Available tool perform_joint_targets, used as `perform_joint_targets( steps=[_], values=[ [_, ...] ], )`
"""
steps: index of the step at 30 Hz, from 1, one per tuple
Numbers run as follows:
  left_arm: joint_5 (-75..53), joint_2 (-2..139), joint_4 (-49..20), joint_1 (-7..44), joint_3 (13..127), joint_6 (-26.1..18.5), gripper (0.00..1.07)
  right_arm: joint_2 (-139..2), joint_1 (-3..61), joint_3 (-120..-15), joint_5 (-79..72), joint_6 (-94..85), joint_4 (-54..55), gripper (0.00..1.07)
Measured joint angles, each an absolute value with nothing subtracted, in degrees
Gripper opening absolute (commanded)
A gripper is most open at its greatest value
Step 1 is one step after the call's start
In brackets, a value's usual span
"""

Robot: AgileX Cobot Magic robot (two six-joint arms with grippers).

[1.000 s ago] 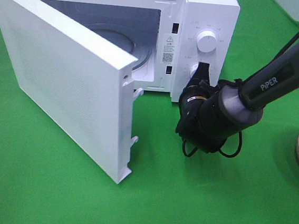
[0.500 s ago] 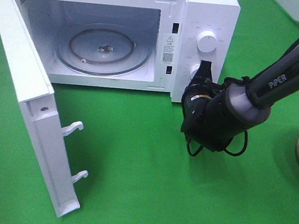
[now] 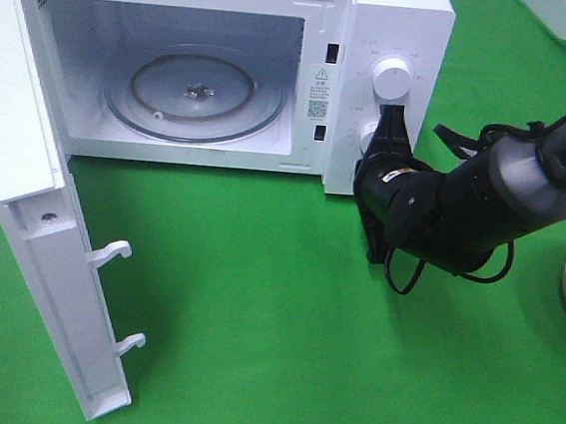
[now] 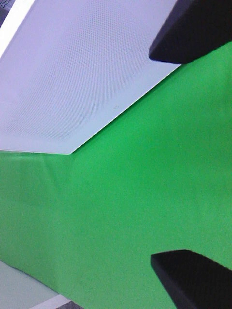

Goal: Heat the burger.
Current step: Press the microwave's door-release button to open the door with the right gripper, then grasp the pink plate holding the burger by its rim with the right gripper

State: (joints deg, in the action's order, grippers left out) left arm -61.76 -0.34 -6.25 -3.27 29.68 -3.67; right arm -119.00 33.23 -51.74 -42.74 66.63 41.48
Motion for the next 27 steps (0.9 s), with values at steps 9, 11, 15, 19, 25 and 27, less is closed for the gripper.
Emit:
perform_joint_targets(
  steps=[9,11,15,19,25,27],
  values=[
    [-61.76,-0.34,-6.25,-3.27,29.68,-3.67,0.98,-111.84,33.23,-45.38,-38.73,64.92,31.68,0.00],
    [-61.76,-0.34,-6.25,-3.27,29.68,-3.67,0.98,-111.15,33.23,-44.75,-38.50,64.74,30.14,0.00],
    [-61.76,-0.34,-6.25,-3.27,29.68,-3.67,0.98,-107.26,33.23,-42.69,-34.43,64.23,22.06,0.01],
    [-61.76,-0.34,-6.25,-3.27,29.68,-3.67,0.98,-105.65,33.23,-42.69,-30.77,62.17,18.79,0.02],
    [-61.76,-0.34,-6.25,-3.27,29.68,-3.67,0.98,-102.22,33.23,-42.57,-22.92,49.56,17.30,0.04],
    [-61.76,-0.34,-6.25,-3.27,29.68,-3.67,0.98,-101.18,33.23,-42.57,-19.88,43.95,17.25,0.05]
  ],
)
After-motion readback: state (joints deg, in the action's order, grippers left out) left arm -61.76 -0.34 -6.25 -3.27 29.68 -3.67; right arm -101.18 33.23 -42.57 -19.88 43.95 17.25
